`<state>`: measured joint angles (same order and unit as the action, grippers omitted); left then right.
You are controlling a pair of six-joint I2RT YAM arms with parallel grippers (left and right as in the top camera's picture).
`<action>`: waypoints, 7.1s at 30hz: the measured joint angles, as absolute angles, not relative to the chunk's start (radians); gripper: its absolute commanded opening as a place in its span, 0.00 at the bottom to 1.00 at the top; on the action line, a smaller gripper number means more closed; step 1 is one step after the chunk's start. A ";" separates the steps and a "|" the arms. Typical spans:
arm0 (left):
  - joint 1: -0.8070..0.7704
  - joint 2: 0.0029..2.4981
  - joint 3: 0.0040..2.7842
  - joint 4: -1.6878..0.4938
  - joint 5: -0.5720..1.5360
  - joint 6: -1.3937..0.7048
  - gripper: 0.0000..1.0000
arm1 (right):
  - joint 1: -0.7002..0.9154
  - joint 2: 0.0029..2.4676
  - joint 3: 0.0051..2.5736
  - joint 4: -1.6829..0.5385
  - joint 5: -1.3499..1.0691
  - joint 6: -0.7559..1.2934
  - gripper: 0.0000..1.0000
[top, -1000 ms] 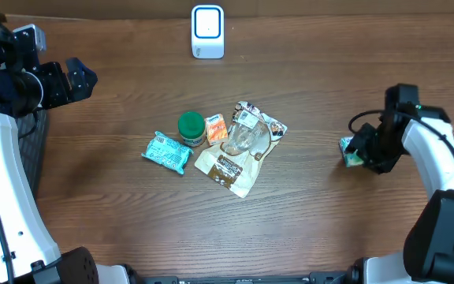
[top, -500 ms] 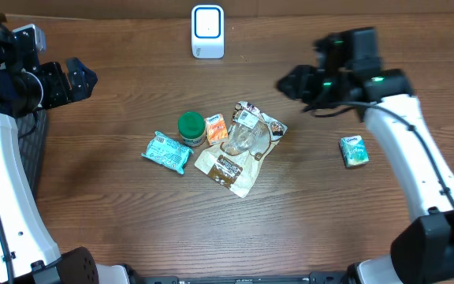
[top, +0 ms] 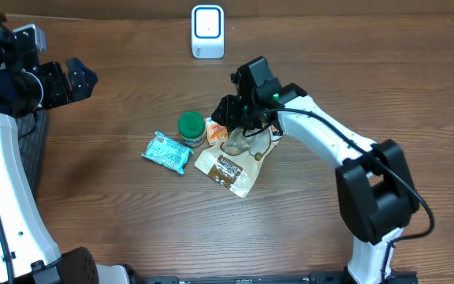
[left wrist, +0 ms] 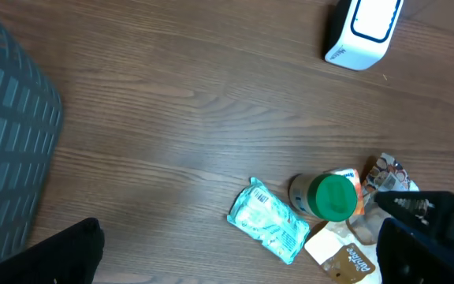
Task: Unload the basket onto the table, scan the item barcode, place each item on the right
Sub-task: 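Move the right gripper to the orange Kleenex pack and grasp it, then lift the orange pack and hold it before the scanner, then carry the orange pack right and place it beside the teal pack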
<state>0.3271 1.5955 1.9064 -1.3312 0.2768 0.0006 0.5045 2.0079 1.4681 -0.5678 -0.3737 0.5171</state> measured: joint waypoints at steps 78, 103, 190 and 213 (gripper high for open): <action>0.327 1.596 1.906 -1.331 0.277 0.001 1.00 | 0.172 1.924 1.465 0.157 -1.529 1.201 0.04; 0.327 1.596 1.906 -1.331 0.277 0.001 1.00 | 0.359 1.926 1.517 -0.618 -0.878 0.607 0.04; 0.327 1.596 1.906 -1.331 0.276 0.000 1.00 | 0.422 1.939 2.107 -1.195 -0.184 0.142 0.04; 0.327 1.596 1.906 -1.332 0.277 0.001 1.00 | -0.075 1.937 1.548 -1.200 -0.146 0.366 0.04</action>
